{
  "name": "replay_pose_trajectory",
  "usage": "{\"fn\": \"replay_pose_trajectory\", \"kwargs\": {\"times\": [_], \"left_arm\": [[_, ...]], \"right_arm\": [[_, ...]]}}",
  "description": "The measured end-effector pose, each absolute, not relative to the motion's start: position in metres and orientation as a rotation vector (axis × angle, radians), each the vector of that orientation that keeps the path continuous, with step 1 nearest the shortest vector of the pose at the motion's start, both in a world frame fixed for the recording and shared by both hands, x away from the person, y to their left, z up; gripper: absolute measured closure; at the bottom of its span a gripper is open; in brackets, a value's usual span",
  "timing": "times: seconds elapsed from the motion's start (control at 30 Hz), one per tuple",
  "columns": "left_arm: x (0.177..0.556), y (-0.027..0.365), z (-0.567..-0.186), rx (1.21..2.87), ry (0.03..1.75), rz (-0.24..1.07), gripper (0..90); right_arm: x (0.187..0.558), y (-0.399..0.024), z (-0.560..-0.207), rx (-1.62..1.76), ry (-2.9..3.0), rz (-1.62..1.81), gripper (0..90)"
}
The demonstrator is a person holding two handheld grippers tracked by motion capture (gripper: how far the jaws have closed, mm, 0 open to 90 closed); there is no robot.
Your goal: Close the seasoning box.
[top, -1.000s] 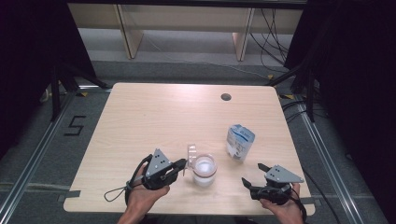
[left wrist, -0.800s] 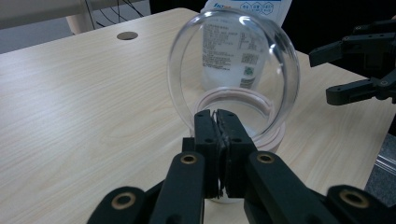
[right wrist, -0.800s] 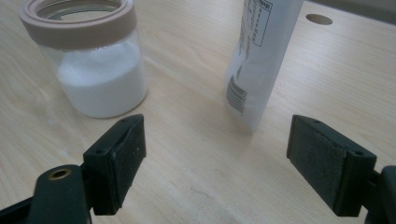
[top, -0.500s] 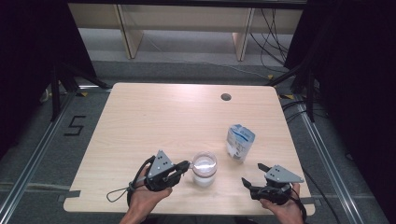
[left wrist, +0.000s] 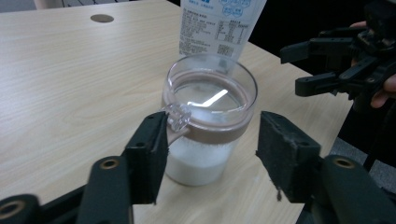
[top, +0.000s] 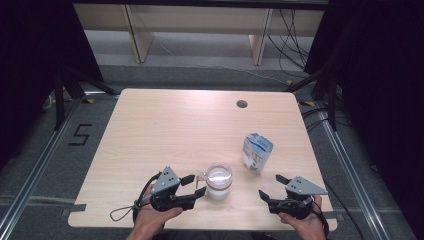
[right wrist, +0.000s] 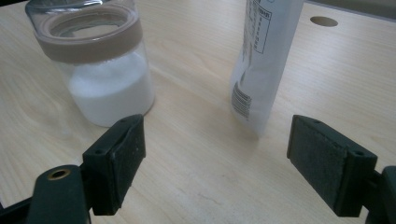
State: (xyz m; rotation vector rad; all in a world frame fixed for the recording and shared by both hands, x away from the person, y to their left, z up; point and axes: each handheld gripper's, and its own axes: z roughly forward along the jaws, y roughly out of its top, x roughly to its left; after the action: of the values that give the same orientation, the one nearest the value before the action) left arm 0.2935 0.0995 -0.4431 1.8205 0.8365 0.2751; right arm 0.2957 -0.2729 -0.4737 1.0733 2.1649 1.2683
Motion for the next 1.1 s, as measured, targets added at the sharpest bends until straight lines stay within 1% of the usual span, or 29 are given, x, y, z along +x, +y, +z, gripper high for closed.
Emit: {"fn": "replay_pose_trajectory", "kwargs": {"times": [0.17, 0.3, 0.5, 0.63, 0.67, 0.73, 0.83, 0.93, 1.07, 1.1], "left_arm": [[0.291, 0.103, -0.449, 1.829, 0.855, 0.277, 34.3], [0.289, 0.106, -0.454, 1.834, 0.884, 0.273, 30.9], [0.286, 0.113, -0.46, 1.844, 0.907, 0.277, 26.8], [0.283, 0.115, -0.463, 1.863, 0.892, 0.285, 24.6], [0.281, 0.115, -0.464, 1.857, 0.913, 0.284, 24.1], [0.28, 0.116, -0.465, 1.863, 0.917, 0.282, 22.9], [0.28, 0.117, -0.469, 1.868, 0.904, 0.283, 20.8], [0.278, 0.118, -0.472, 1.892, 0.916, 0.286, 18.5], [0.276, 0.117, -0.477, 1.881, 0.936, 0.279, 16.5], [0.275, 0.118, -0.477, 1.893, 0.938, 0.281, 16.3]], "right_arm": [[0.295, -0.273, -0.473, 1.06, 2.163, 1.278, 19.8], [0.293, -0.274, -0.473, 1.052, 2.173, 1.277, 19.5], [0.29, -0.276, -0.472, 1.056, 2.17, 1.294, 18.9], [0.288, -0.276, -0.473, 1.049, 2.165, 1.311, 17.0], [0.285, -0.275, -0.472, 1.094, 2.163, 1.304, 16.4], [0.286, -0.277, -0.473, 1.059, 2.17, 1.314, 15.9], [0.284, -0.279, -0.473, 1.059, 2.17, 1.322, 15.8], [0.28, -0.278, -0.473, 1.083, 2.164, 1.337, 15.9], [0.277, -0.28, -0.474, 1.089, 2.168, 1.341, 15.8], [0.278, -0.281, -0.474, 1.055, 2.171, 1.328, 15.8]]}}
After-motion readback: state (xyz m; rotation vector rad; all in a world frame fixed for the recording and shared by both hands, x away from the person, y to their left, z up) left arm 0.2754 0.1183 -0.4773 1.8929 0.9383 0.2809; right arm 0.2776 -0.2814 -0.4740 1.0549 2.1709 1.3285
